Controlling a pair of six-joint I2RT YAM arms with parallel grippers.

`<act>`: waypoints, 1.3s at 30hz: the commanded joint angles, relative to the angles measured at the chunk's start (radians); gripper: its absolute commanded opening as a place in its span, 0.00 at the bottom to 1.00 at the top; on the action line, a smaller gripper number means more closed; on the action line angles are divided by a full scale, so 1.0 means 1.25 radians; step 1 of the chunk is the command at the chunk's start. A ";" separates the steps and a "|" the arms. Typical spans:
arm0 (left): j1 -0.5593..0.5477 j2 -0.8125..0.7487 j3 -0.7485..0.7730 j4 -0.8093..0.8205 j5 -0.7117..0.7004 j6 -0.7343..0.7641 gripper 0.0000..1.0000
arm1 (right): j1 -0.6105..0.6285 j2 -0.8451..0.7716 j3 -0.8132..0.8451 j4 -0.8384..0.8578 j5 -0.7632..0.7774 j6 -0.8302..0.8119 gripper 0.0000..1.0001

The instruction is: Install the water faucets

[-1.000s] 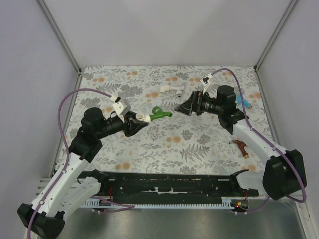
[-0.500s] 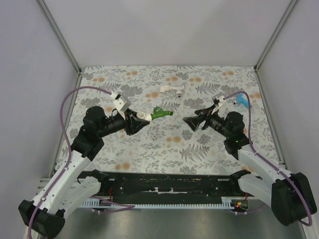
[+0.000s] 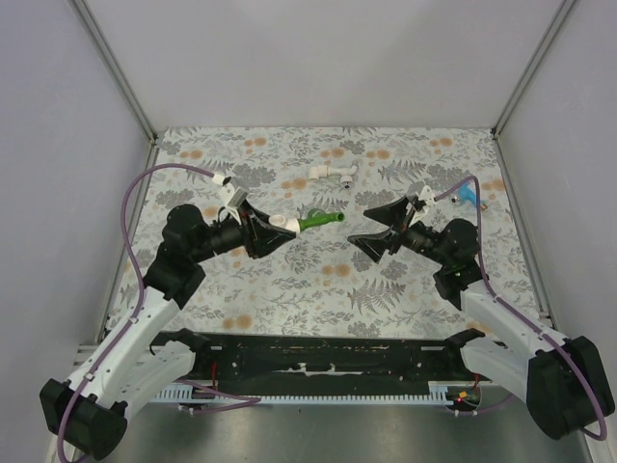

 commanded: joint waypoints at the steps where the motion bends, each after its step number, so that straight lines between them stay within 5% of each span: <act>1: 0.003 -0.003 -0.005 0.135 0.022 -0.141 0.02 | 0.033 -0.001 0.067 0.084 -0.071 -0.082 0.98; 19: 0.003 -0.006 -0.060 0.367 0.122 -0.481 0.02 | 0.127 0.001 0.186 -0.034 -0.189 -0.290 0.98; 32: 0.003 0.024 -0.055 0.399 0.175 -0.452 0.02 | 0.172 0.081 0.237 0.074 -0.226 -0.130 0.92; 39: 0.002 0.031 -0.044 0.381 0.200 -0.363 0.02 | 0.173 0.133 0.261 0.116 -0.233 0.027 0.70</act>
